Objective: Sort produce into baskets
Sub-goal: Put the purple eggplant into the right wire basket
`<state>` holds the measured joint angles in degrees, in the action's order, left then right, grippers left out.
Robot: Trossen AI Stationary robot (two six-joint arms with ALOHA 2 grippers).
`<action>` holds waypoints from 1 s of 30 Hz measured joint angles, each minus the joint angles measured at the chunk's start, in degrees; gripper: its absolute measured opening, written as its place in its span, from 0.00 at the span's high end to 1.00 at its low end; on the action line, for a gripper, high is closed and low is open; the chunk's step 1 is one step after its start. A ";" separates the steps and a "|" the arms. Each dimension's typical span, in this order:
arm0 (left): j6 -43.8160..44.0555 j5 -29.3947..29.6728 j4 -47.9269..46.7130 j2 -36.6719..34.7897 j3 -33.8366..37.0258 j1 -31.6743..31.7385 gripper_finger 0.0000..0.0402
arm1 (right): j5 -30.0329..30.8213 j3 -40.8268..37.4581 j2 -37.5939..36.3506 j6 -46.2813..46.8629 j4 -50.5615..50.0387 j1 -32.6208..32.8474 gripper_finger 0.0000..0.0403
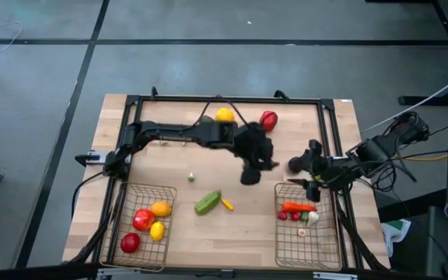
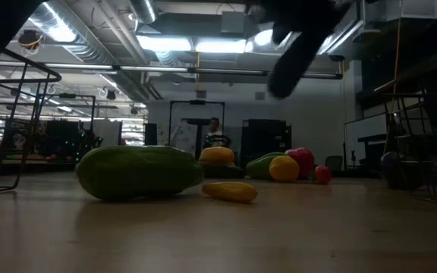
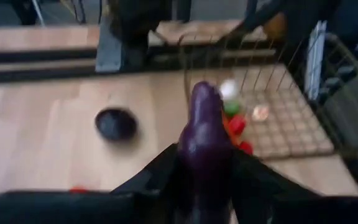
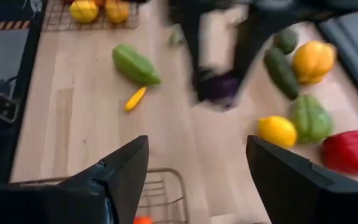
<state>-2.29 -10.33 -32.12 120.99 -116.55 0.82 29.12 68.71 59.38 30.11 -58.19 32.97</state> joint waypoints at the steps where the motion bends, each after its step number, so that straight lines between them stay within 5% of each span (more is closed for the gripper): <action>1: 1.24 -0.04 2.12 0.00 0.00 -0.69 0.73 | 0.61 0.00 -0.70 -0.43 -0.16 0.00 0.33; 15: 15.76 4.41 33.36 3.87 1.77 -7.99 0.71 | 12.53 0.00 -5.01 -6.33 0.35 0.00 0.33; 24: 16.89 6.39 44.11 11.30 1.81 -10.29 0.71 | 12.46 0.00 -5.12 -6.50 0.57 0.00 0.33; 30: 15.73 6.71 42.62 14.16 1.85 -10.21 0.71 | 11.57 0.00 -5.12 -6.50 0.61 0.00 0.33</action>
<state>13.44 -3.61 10.50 135.15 -114.70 -9.39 40.69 68.71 54.26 23.62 -57.58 32.97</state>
